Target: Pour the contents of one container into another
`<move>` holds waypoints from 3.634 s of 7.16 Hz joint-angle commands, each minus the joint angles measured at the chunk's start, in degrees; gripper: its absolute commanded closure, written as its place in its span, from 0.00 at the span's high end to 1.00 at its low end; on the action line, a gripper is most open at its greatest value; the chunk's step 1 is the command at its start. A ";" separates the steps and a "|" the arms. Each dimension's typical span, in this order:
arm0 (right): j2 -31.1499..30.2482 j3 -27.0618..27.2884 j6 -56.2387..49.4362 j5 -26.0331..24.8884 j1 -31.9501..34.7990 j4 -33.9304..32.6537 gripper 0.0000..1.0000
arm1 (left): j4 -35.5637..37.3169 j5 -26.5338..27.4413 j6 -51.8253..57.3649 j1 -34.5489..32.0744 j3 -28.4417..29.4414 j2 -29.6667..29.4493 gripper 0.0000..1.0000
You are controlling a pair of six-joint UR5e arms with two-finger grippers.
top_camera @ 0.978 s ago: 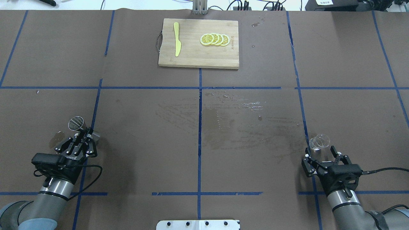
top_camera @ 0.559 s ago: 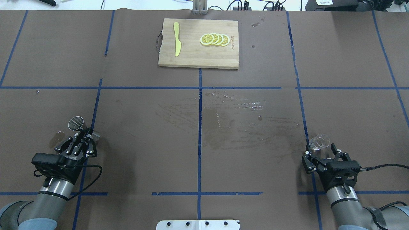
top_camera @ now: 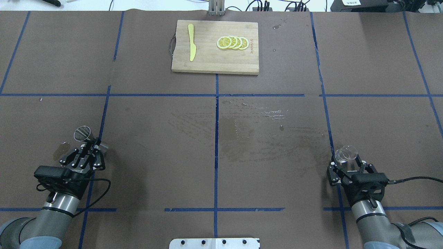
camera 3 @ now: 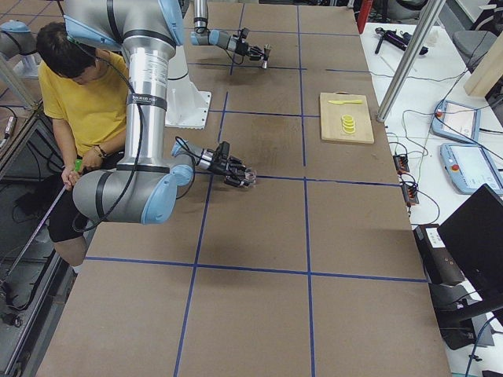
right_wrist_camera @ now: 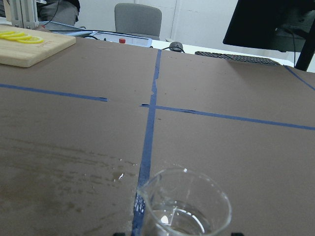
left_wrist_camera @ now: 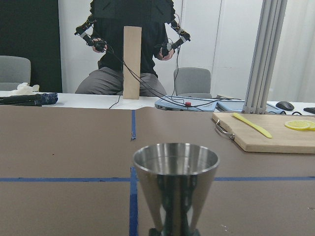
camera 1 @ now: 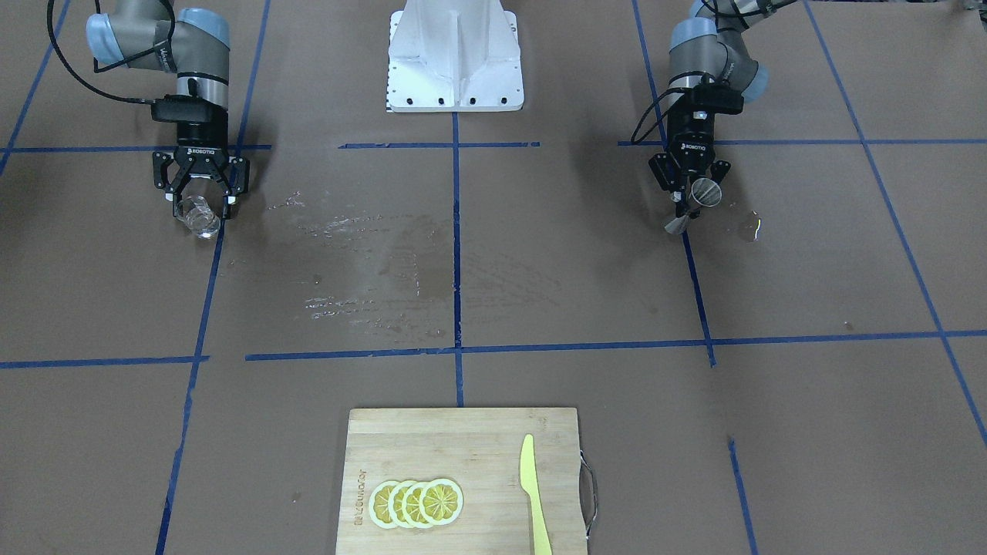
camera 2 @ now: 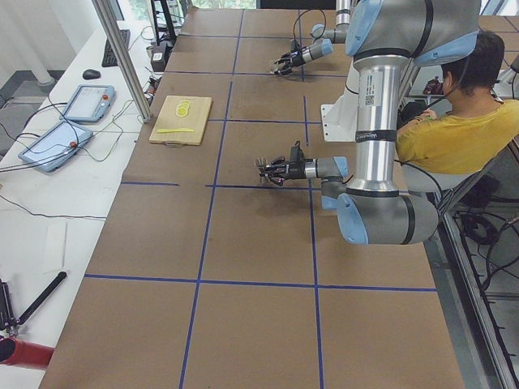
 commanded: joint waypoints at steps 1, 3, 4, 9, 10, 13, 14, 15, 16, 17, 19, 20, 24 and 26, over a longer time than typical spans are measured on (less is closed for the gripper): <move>0.10 -0.01 0.00 0.34 0.32 0.00 0.74 | -0.02 0.00 0.00 0.00 0.04 0.00 0.00; 0.80 -0.01 -0.09 0.69 0.93 0.00 0.75 | -0.02 0.00 0.00 0.00 0.04 0.00 0.00; 0.89 -0.01 0.00 0.69 0.94 0.00 0.75 | -0.02 0.00 0.00 0.00 0.04 0.00 0.00; 0.98 -1.06 -0.26 2.01 2.17 0.00 0.38 | -0.02 0.00 0.00 0.00 -0.05 0.00 0.00; 0.98 -0.98 -2.52 2.01 2.25 0.09 0.09 | -0.02 0.00 0.00 0.00 -0.05 0.00 0.00; 4.12 -0.28 -19.08 3.31 4.61 10.31 0.00 | -0.02 0.09 0.18 0.00 -0.66 0.00 0.00; 5.80 0.68 -21.16 3.85 5.76 10.81 0.00 | -0.11 0.09 0.35 0.00 -1.01 0.00 0.00; 7.21 3.48 -23.88 7.07 6.81 10.81 0.01 | -0.11 0.00 0.61 0.09 -1.45 -0.17 0.00; 8.96 5.16 -27.47 7.80 7.26 10.81 0.01 | -0.02 -0.09 1.22 0.18 -1.98 -0.96 0.00; 13.94 5.09 -28.46 7.89 7.44 9.94 0.00 | -0.11 -0.09 7.06 0.18 -1.99 -4.62 0.00; 25.70 5.00 -29.09 8.24 7.35 -2.13 0.00 | 0.15 -0.09 14.99 0.26 -1.11 -12.79 0.00; 29.94 5.17 -29.35 9.20 7.26 -7.94 0.00 | 0.24 -1.13 18.42 0.53 -1.19 -14.83 0.00; 36.49 8.14 -39.15 15.52 8.49 -9.49 0.00 | 0.95 -7.27 25.46 0.36 2.50 -23.36 0.00; 40.06 8.51 -40.08 16.24 10.68 -19.00 0.00 | 1.12 -14.11 26.19 -0.26 3.02 -27.66 0.00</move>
